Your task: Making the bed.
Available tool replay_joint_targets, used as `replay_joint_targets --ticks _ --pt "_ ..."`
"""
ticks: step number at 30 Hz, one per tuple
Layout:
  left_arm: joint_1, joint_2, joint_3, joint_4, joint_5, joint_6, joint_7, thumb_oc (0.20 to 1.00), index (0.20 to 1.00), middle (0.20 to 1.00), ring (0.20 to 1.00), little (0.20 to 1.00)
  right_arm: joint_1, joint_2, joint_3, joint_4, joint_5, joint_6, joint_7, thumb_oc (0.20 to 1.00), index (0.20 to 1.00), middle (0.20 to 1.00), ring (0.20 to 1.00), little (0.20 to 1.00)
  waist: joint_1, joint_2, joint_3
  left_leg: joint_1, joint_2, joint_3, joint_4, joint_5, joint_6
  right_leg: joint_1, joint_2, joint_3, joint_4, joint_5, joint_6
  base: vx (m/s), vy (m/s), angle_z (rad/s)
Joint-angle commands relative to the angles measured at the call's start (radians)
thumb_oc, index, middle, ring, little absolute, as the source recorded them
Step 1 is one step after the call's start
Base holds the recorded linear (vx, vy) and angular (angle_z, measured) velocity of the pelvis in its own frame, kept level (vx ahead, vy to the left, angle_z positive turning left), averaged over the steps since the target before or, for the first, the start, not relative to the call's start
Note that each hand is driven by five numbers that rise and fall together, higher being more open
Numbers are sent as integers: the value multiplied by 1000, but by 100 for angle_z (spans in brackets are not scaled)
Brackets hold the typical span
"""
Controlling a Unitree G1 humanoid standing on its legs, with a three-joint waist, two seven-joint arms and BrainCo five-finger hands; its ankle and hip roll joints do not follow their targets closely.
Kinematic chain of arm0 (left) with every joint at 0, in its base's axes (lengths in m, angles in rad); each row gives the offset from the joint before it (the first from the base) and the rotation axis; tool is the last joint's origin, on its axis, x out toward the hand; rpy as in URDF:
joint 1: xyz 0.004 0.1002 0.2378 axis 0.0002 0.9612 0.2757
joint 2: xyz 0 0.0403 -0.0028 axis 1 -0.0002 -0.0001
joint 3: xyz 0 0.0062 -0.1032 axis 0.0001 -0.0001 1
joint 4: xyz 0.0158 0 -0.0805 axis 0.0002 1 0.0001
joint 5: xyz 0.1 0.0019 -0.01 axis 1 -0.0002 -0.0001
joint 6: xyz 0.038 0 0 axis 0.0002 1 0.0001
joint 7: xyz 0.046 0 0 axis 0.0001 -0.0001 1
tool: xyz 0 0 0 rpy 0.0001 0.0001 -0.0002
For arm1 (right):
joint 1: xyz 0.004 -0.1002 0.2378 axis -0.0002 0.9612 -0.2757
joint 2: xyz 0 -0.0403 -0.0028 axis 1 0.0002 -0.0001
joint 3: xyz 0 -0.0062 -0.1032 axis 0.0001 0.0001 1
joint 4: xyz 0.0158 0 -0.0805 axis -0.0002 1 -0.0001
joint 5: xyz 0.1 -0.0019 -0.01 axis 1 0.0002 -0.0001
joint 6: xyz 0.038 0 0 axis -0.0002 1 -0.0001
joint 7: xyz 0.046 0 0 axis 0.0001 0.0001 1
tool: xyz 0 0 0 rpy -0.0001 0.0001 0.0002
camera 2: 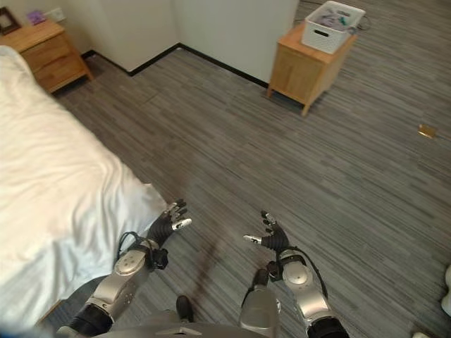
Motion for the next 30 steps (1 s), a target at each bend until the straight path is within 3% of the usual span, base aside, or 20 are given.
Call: replay_joint_targets --ticks 1,3,4,5,6,8,11,14,15,16,17,18,20,21,24,26,27,28,30 --pt "-55 -28 6 -26 31 -53 30 1000 1000 1000 1000 1000 29 6 -18 -57 44 -39 -7 1000 1000 1000 1000 1000 -17 -5 -4 107 -36 -37 16 -99 -10 -32 -6 26 -58 44 24 337 -307 -43" --pt "-49 -37 12 -24 21 -61 36 1000 1000 1000 1000 1000 45 -9 -31 -59 41 -40 -10 1000 1000 1000 1000 1000 -25 6 -9 107 -12 -35 74 -108 -27 -15 7 37 -58 23 11 297 -268 -28" --pt "-50 -45 11 -22 15 -63 39 1000 1000 1000 1000 1000 43 -21 -29 -58 39 -43 -8 1000 1000 1000 1000 1000 -28 16 -7 86 14 -36 149 -72 -47 8 28 41 -71 8 -5 133 -153 -15" --pt "-50 -45 11 -21 15 -63 39 1000 1000 1000 1000 1000 42 -22 -29 -58 39 -43 -8 1000 1000 1000 1000 1000 -29 18 -7 84 17 -37 153 -73 -49 9 30 40 -73 8 -6 197 -268 -26" --pt "-52 -51 20 -24 -5 -64 43 1000 1000 1000 1000 1000 21 -51 -28 -50 33 -46 -10 1000 1000 1000 1000 1000 -15 22 5 16 65 -58 338 30 -80 73 65 35 -118 -22 -38 215 -311 -34" --pt "-48 -48 20 -39 -20 -64 42 1000 1000 1000 1000 1000 10 -81 -19 -87 18 -51 -8 1000 1000 1000 1000 1000 14 4 31 -65 87 -126 569 136 -103 140 86 35 -159 -44 -80 283 -372 -42" --pt "-44 -53 23 -51 -33 -63 51 1000 1000 1000 1000 1000 -1 -112 -3 -112 -6 -44 8 1000 1000 1000 1000 1000 53 -33 51 -162 69 -142 682 106 -83 198 74 63 -191 -74 -86 247 -155 -32" --pt "-47 -60 29 -49 -33 -69 60 1000 1000 1000 1000 1000 -18 -122 12 -118 -26 -40 13 1000 1000 1000 1000 1000 84 -41 56 -252 32 -147 652 73 -74 219 62 100 -195 -93 -70 261 1 -48" --pt "-55 -64 31 -51 -26 -74 68 1000 1000 1000 1000 1000 -32 -123 27 -126 -31 -42 17 1000 1000 1000 1000 1000 105 -35 50 -292 17 -139 517 52 -59 238 60 125 -195 -119 -47 619 126 -66" --pt "-56 -70 27 -53 -12 -75 74 1000 1000 1000 1000 1000 -40 -119 34 -113 -30 -46 13 1000 1000 1000 1000 1000 122 -12 37 -304 9 -118 286 72 -54 268 69 127 -195 -147 -26 724 184 -59" --pt "-61 -74 25 -51 -8 -75 78 1000 1000 1000 1000 1000 -44 -116 39 -104 -32 -48 7 1000 1000 1000 1000 1000 135 7 33 -333 19 -122 199 129 -60 290 85 130 -195 -166 -18 486 151 -50" --pt "-61 -75 24 -51 -8 -75 79 1000 1000 1000 1000 1000 -44 -116 39 -103 -32 -49 7 1000 1000 1000 1000 1000 134 5 33 -323 14 -122 181 138 -62 293 83 128 -195 -169 -18 411 103 -17" --pt "-69 -88 11 -46 -15 -77 86 1000 1000 1000 1000 1000 -53 -106 41 -90 -31 -51 -8 1000 1000 1000 1000 1000 159 8 29 -385 30 -141 29 198 -77 356 76 132 -195 -209 -3 554 108 -20" --pt "-68 -91 5 -43 -14 -76 95 1000 1000 1000 1000 1000 -54 -101 37 -92 -33 -50 -16 1000 1000 1000 1000 1000 168 -1 28 -434 49 -123 20 221 -89 410 67 131 -195 -231 12 739 163 -19" --pt "-59 -78 14 -45 -14 -69 98 1000 1000 1000 1000 1000 -43 -82 49 -107 -49 -42 -9 1000 1000 1000 1000 1000 190 -13 -2 -398 48 -125 42 267 -60 478 63 168 -177 -243 25 638 169 -19" --pt "-67 -57 13 -49 -14 -61 111 1000 1000 1000 1000 1000 -49 -60 66 -112 -68 -40 -16 1000 1000 1000 1000 1000 211 -65 -2 -384 17 -114 93 235 -23 452 8 187 -31 -191 62 440 147 -72" --pt "-76 -47 12 -54 -10 -55 114 1000 1000 1000 1000 1000 -65 -58 82 -118 -83 -38 -15 1000 1000 1000 1000 1000 213 -81 1 -361 3 -104 105 208 -3 413 -22 199 69 -118 85 352 188 -71" --pt "-83 -33 11 -57 -7 -57 116 1000 1000 1000 1000 1000 -83 -53 93 -125 -84 -37 -11 1000 1000 1000 1000 1000 210 -84 10 -328 -10 -105 99 187 15 348 -46 208 178 -38 98 312 210 -45" --pt "-90 -9 20 -72 2 -58 119 1000 1000 1000 1000 1000 -106 -46 101 -138 -83 -43 -7 1000 1000 1000 1000 1000 214 -71 13 -259 -13 -108 50 161 34 243 -68 193 307 48 100 299 164 -24"
